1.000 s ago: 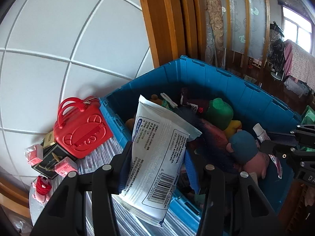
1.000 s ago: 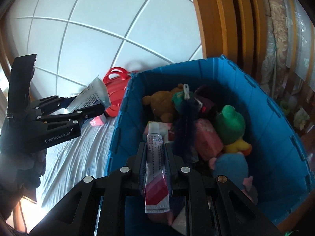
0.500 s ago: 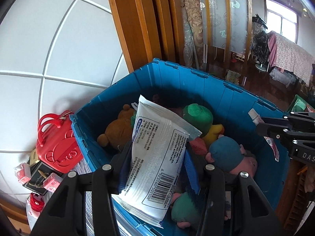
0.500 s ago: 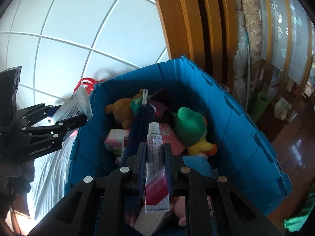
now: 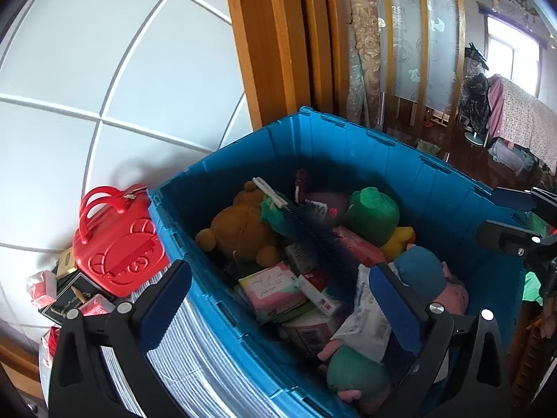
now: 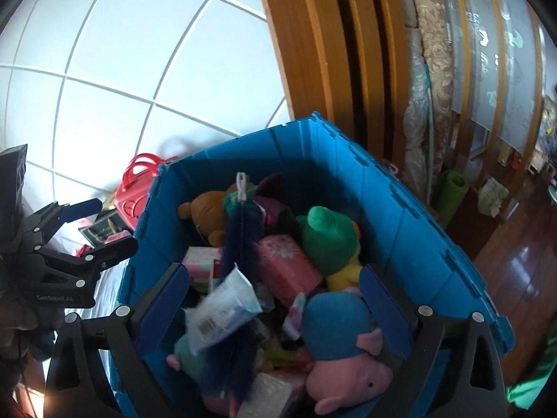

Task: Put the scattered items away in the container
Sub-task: 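Withdraw both open tools from the bin toward the bed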

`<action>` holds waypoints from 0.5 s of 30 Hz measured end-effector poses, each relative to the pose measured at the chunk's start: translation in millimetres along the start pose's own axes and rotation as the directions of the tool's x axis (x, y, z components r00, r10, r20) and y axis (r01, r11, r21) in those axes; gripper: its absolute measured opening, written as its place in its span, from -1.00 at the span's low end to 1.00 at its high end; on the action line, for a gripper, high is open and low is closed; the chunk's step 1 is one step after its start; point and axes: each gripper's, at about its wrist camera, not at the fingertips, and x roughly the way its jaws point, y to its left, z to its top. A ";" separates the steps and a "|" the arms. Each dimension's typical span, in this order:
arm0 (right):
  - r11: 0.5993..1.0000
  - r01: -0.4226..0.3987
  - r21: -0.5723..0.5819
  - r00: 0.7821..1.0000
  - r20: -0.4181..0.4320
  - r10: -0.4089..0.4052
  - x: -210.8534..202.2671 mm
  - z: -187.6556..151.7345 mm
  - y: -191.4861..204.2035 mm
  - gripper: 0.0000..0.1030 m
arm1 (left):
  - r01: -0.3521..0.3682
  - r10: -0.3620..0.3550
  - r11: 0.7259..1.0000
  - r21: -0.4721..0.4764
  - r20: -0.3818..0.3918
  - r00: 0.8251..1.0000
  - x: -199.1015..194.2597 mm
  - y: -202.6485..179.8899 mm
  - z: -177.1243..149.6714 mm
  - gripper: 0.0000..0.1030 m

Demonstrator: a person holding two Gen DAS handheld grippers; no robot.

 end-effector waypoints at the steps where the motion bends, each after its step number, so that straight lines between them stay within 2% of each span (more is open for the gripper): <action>1: 1.000 -0.005 -0.004 1.000 0.000 0.005 0.8 0.7 5.2 0.93 | -0.007 0.007 1.000 -0.011 -0.001 1.000 -2.3 7.9 -4.0 1.00; 7: 0.998 -0.035 -0.061 0.999 0.010 0.036 5.4 4.7 53.2 0.95 | -0.057 0.057 0.994 -0.088 0.002 0.998 -22.5 65.8 -33.6 1.00; 15: 0.986 -0.086 -0.144 0.996 0.005 0.088 19.0 -6.0 155.8 0.98 | -0.129 0.127 0.978 -0.164 -0.019 0.992 -59.8 162.1 -98.1 1.00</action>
